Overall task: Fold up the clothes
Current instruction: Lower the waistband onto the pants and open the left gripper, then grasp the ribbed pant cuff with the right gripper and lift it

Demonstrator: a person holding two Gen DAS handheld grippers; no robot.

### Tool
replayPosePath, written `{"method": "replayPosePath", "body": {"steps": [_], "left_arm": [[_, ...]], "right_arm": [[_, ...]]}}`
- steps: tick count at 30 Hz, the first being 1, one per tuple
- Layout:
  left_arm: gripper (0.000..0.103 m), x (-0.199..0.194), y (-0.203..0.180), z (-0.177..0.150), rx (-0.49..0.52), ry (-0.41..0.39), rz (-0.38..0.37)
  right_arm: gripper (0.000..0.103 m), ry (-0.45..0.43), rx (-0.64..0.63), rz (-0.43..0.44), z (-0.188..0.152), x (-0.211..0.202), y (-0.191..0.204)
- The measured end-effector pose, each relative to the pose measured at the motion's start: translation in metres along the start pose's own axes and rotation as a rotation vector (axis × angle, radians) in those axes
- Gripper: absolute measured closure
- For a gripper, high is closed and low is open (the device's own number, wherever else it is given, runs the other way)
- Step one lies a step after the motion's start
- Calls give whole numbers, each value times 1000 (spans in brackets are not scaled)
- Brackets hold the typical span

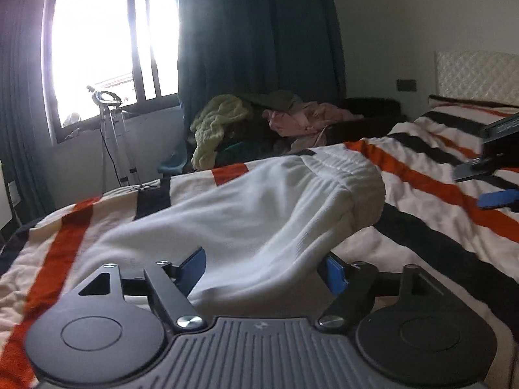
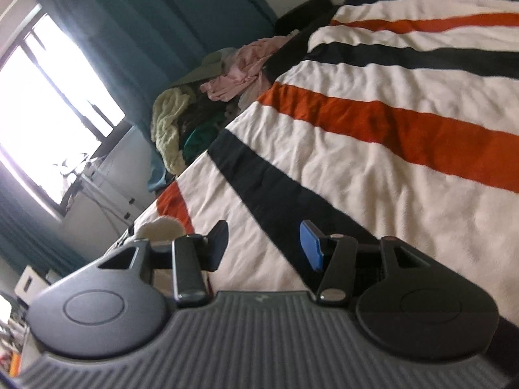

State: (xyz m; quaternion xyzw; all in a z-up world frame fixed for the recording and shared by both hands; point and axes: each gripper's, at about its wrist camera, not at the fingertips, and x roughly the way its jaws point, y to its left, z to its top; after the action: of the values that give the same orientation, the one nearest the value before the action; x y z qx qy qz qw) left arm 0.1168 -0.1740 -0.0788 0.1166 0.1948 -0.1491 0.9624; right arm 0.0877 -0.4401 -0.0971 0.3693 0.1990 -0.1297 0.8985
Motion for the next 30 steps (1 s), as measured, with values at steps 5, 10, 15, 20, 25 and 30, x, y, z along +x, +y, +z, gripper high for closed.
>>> {"method": "replayPosePath", "body": {"steps": [5, 10, 15, 20, 25, 30], "left_arm": [[20, -45, 46, -6, -15, 33, 18], [16, -59, 92, -23, -65, 99, 110], [16, -48, 118, -33, -91, 139, 226], [16, -36, 125, -41, -62, 168, 263], [13, -24, 116, -47, 46, 138, 327], [14, -2, 136, -56, 13, 192, 400]], "right_arm": [[50, 84, 35, 157, -18, 2, 15], [50, 247, 156, 266, -43, 29, 19], [26, 315, 215, 274, -62, 51, 21], [27, 300, 174, 281, -71, 75, 32], [51, 269, 27, 273, -71, 83, 49], [58, 141, -5, 352, -60, 61, 55]]}}
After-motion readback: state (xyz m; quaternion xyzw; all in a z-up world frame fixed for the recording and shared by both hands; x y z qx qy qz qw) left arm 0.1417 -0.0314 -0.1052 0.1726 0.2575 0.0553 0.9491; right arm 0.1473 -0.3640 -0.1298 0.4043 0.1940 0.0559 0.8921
